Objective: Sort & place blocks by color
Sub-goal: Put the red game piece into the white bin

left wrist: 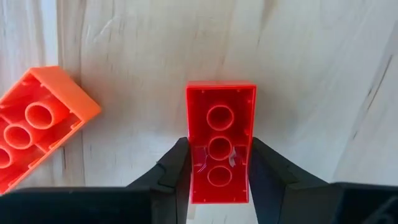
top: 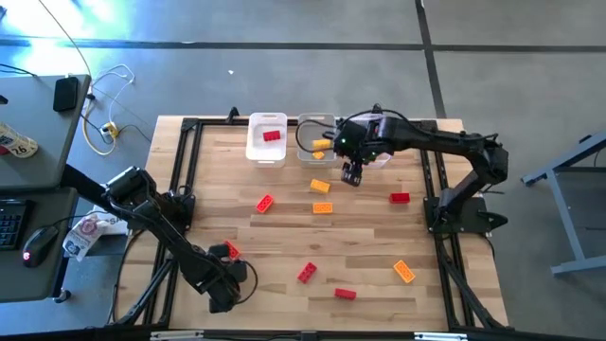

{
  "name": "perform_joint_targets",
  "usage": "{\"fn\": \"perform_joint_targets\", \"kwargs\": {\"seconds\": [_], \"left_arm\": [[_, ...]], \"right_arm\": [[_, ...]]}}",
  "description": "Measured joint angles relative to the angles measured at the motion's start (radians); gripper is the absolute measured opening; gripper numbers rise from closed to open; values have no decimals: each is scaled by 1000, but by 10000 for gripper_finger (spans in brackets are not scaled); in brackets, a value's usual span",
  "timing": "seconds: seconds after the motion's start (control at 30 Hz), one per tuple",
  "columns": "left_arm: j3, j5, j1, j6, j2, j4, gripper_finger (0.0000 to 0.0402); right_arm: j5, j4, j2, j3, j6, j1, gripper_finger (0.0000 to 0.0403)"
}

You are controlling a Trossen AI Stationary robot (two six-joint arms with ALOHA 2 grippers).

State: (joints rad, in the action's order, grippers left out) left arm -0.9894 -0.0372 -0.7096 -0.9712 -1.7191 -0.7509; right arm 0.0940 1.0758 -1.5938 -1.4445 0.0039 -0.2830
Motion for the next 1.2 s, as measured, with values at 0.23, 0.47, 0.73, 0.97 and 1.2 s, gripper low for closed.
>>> {"fn": "perform_joint_targets", "kwargs": {"seconds": [0.23,0.47,0.73,0.97,1.2], "left_arm": [[-8,-29,48,84,5,16,98],[-36,-42,142,254,5,14,98],[-61,-167,251,500,57,0,98],[-62,-368,378,672,169,-61,100],[-62,-528,545,834,288,-65,104]], "right_arm": [[0,101,0,0,-50,36,220],[-95,140,-1,0,-136,42,220],[-230,98,-1,15,-233,42,220],[-230,11,-2,67,-293,44,220],[-231,-94,-2,140,-301,44,220]]}}
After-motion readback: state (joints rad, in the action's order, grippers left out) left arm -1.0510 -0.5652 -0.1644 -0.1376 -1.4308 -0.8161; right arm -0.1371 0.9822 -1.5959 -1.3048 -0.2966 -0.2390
